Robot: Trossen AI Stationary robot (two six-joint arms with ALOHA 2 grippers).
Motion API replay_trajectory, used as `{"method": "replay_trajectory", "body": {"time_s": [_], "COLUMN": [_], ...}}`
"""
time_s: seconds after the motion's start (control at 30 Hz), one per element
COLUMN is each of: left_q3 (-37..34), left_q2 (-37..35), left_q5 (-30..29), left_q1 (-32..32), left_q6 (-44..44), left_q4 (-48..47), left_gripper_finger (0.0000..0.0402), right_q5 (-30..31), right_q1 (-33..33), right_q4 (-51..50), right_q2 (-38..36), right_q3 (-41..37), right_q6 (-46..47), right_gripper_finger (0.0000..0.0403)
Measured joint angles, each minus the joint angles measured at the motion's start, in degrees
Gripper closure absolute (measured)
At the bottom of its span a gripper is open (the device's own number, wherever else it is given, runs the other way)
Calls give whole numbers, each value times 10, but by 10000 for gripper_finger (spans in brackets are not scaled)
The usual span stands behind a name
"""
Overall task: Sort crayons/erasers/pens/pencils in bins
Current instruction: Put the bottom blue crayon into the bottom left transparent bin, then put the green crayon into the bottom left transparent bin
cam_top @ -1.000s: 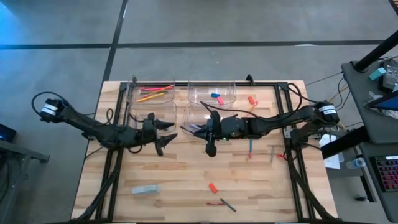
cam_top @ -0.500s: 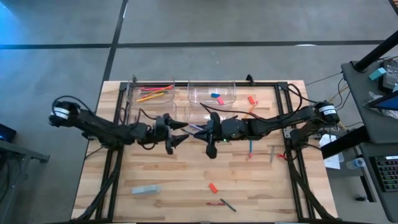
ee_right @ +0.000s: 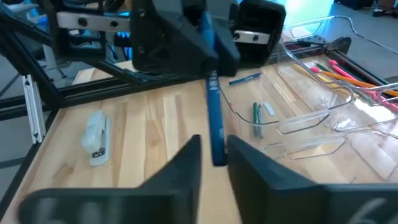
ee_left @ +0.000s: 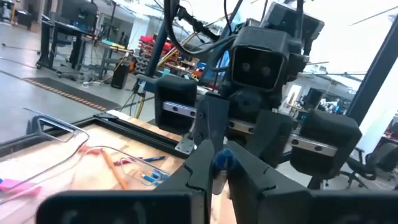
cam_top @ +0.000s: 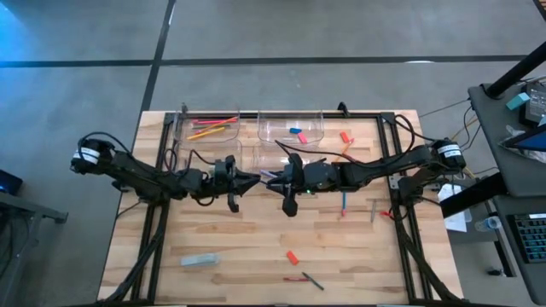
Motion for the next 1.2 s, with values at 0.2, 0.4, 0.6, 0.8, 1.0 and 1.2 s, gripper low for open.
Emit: {"method": "replay_trajectory", "body": {"time_s": [0.2,0.4,0.6,0.8,1.0,1.2], "left_q3": [2,40,110,144,155,193], "left_q2": [-56,-192,-262,-231,-145,-83], "left_q5": [-3,-76,-197,-209,-212,-227], "left_q1": [10,30,33,62,102,115], "left_q6": [38,78,51,17,20,42], "left_q4": [-95,-407,-815,-1028,-1079,-1080], "left_gripper_finger": [389,390,390,390,350,254], "right_q5": [-2,-2,3,34,43,44], "right_q1": [3,20,64,99,112,128], "right_q4": [-79,-218,-243,-242,-243,-282], "right_q2": [0,-2,-2,-2,-2,-2], "right_q3": [21,72,68,61,61,61], "right_q6": [-3,32,48,58,63,89], "right_gripper_finger": [218,133,110,117,124,120]}}
